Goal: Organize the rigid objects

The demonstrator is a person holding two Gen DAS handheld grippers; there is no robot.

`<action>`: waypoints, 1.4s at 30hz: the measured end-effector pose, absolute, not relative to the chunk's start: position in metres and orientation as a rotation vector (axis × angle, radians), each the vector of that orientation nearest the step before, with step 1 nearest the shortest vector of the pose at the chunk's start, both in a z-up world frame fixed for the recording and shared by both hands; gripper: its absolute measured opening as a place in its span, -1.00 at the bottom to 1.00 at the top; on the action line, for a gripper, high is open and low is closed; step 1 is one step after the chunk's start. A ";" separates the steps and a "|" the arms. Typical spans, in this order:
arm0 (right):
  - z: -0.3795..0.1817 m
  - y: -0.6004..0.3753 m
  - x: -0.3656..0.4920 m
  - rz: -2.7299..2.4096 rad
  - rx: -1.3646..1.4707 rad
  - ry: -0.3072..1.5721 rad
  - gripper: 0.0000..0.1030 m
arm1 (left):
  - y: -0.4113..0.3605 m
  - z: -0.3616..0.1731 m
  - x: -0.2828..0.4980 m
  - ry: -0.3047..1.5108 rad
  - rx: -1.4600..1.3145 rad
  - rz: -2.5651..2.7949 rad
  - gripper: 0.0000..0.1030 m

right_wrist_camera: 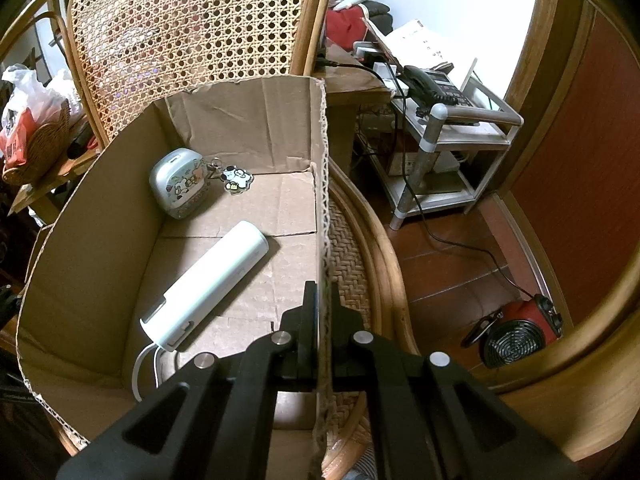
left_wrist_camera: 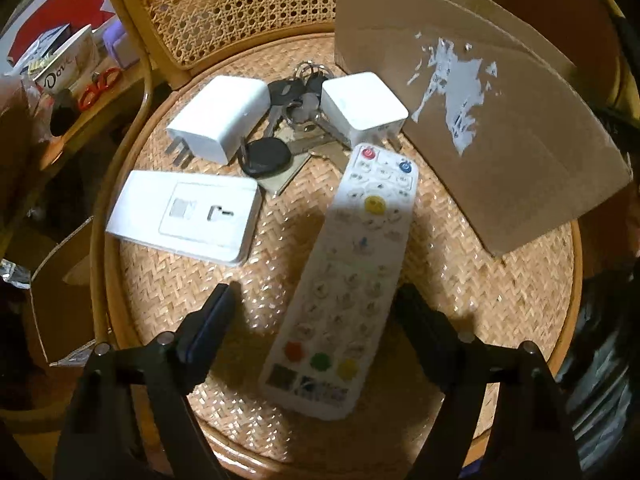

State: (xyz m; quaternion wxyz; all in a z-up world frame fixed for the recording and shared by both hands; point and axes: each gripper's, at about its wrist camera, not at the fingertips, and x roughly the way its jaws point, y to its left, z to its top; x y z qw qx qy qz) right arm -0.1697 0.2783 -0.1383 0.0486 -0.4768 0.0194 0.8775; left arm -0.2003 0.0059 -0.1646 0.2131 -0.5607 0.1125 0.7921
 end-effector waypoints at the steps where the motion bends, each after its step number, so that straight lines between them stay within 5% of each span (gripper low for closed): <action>1: -0.138 0.278 -0.170 2.675 -1.453 0.058 -0.91 | 0.007 -0.164 -0.201 0.317 -1.552 2.205 0.46; 4: -0.138 0.279 -0.170 2.675 -1.453 0.059 -0.91 | 0.007 -0.159 -0.206 0.304 -1.564 2.208 -0.22; 12: -0.138 0.279 -0.170 2.676 -1.448 0.060 -0.91 | 0.002 -0.138 -0.198 0.134 -1.481 2.291 -0.24; 26: -0.138 0.282 -0.167 2.681 -1.423 0.089 -0.91 | 0.089 -0.016 -0.224 0.164 -1.194 2.327 -0.24; 42: -0.138 0.282 -0.165 2.675 -1.435 0.110 -0.90 | 0.164 -0.081 -0.241 0.256 -1.343 2.274 -0.15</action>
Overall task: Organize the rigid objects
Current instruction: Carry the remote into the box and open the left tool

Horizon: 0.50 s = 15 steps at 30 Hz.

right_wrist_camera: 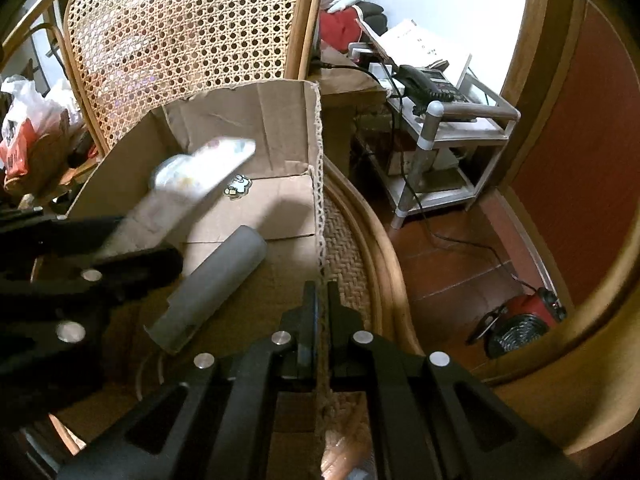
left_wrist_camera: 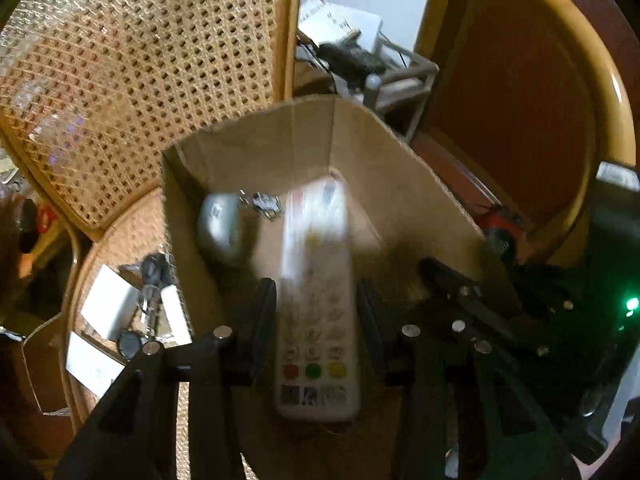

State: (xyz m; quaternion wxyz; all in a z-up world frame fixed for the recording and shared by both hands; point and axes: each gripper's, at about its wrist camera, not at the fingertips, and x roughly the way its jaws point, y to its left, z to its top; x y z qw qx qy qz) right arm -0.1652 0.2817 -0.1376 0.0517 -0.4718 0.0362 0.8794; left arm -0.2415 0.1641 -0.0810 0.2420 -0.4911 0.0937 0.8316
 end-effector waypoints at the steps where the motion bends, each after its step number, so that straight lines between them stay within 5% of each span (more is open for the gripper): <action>1: -0.137 0.281 -0.165 2.677 -1.434 0.110 -0.90 | 0.161 -0.076 -0.242 0.219 -1.339 2.287 0.16; 3: -0.138 0.280 -0.165 2.678 -1.431 0.103 -0.90 | 0.154 -0.063 -0.237 0.195 -1.296 2.312 0.40; 9: -0.137 0.281 -0.164 2.682 -1.430 0.093 -0.91 | 0.086 -0.035 -0.222 0.252 -1.214 2.556 0.62; 15: -0.134 0.281 -0.165 2.676 -1.430 0.089 -0.91 | -0.007 -0.081 -0.227 0.158 -1.416 2.666 0.65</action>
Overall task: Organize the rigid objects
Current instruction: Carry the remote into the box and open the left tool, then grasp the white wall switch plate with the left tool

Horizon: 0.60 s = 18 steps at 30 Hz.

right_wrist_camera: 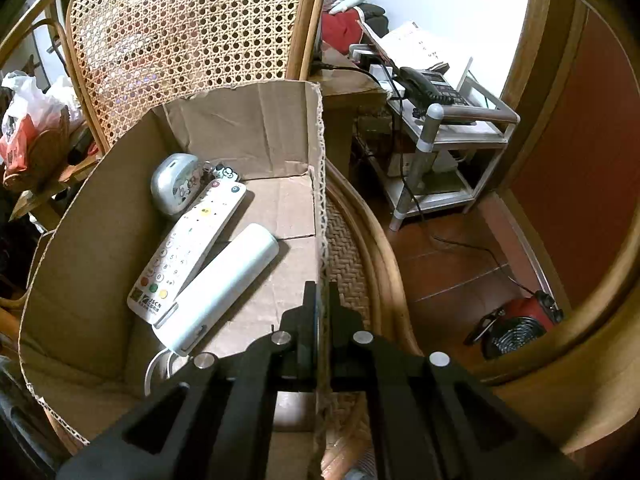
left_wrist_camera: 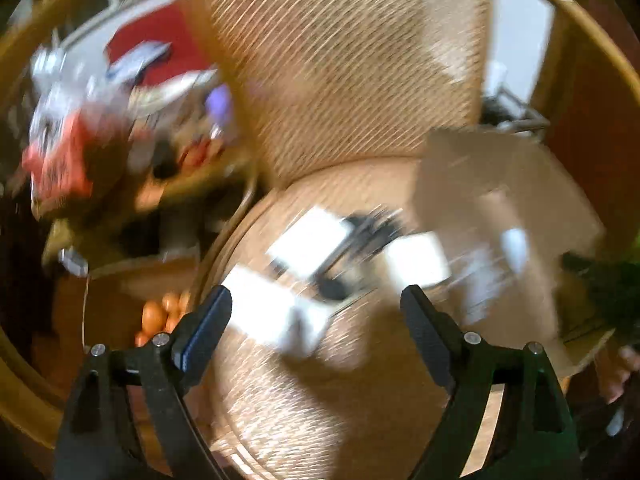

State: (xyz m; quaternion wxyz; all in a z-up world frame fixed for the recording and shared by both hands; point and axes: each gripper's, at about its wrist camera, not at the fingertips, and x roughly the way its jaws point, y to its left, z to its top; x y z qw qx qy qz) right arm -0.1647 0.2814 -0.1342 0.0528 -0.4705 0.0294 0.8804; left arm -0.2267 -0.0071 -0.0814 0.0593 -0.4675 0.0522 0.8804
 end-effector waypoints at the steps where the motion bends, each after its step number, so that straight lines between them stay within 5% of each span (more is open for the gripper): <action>1: -0.135 0.281 -0.164 2.676 -1.429 0.089 -0.91 | -0.017 -0.091 -0.229 0.146 -1.433 2.670 0.65; 18: -0.137 0.280 -0.163 2.686 -1.433 0.061 -0.91 | -0.002 -0.149 -0.312 0.377 -1.442 2.478 0.65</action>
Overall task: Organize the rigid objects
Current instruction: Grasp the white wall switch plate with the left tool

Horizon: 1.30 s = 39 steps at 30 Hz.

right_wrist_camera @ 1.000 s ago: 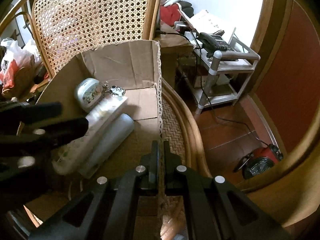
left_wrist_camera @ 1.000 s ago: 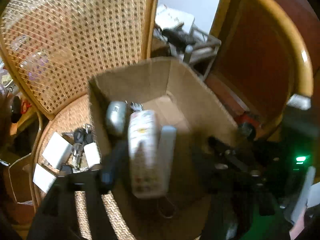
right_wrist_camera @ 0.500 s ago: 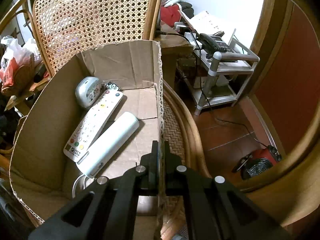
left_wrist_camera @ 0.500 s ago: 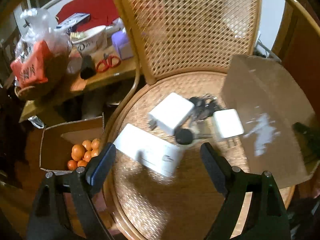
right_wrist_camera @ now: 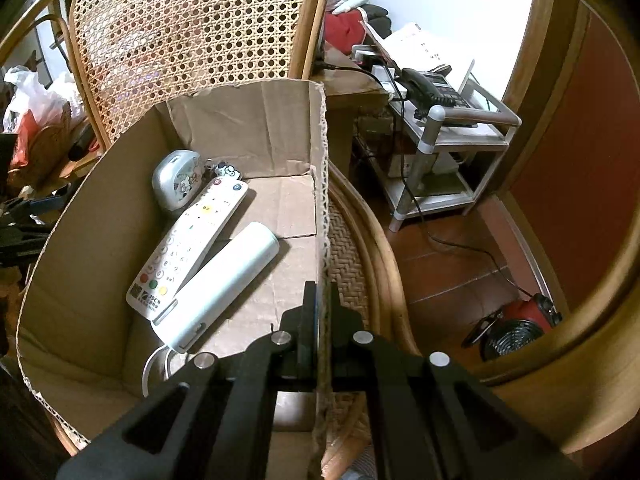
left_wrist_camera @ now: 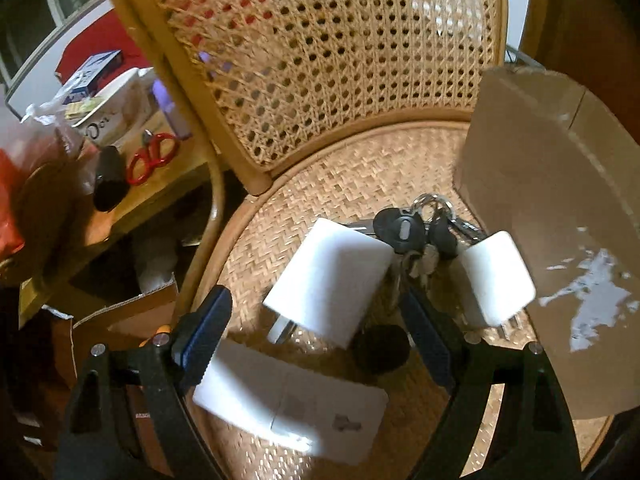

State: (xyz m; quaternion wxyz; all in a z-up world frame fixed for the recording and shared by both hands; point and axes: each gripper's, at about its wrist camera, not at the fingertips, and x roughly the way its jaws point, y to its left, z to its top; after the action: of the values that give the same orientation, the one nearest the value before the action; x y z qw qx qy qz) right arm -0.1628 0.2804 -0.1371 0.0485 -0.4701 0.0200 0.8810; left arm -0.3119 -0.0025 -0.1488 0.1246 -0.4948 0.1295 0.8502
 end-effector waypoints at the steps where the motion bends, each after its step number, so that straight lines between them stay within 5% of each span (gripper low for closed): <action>1: -0.137 0.280 -0.163 2.685 -1.433 0.060 -0.91 | -0.002 -0.153 -0.316 0.366 -1.454 2.465 0.65; 7: -0.137 0.279 -0.163 2.686 -1.434 0.059 -0.91 | -0.006 -0.172 -0.330 0.280 -1.513 2.422 0.64; 10: -0.137 0.279 -0.163 2.686 -1.434 0.057 -0.91 | -0.008 -0.171 -0.332 0.202 -1.507 2.386 0.19; 13: -0.137 0.279 -0.163 2.686 -1.434 0.059 -0.91 | -0.003 -0.169 -0.328 0.239 -1.499 2.396 0.06; 23: -0.137 0.279 -0.163 2.686 -1.433 0.059 -0.91 | 0.018 -0.087 -0.297 0.096 -1.323 2.467 -0.03; 34: -0.137 0.278 -0.164 2.689 -1.432 0.058 -0.91 | 0.088 -0.001 -0.253 0.136 -1.095 2.488 -0.03; 39: -0.137 0.278 -0.164 2.688 -1.432 0.060 -0.91 | 0.126 0.003 -0.244 0.119 -1.101 2.461 -0.03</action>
State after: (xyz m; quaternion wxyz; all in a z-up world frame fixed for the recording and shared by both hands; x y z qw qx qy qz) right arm -0.1644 0.2778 -0.1371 0.0476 -0.4695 0.0195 0.8814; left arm -0.2439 0.1257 0.0026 0.2194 -0.3981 0.0429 0.8897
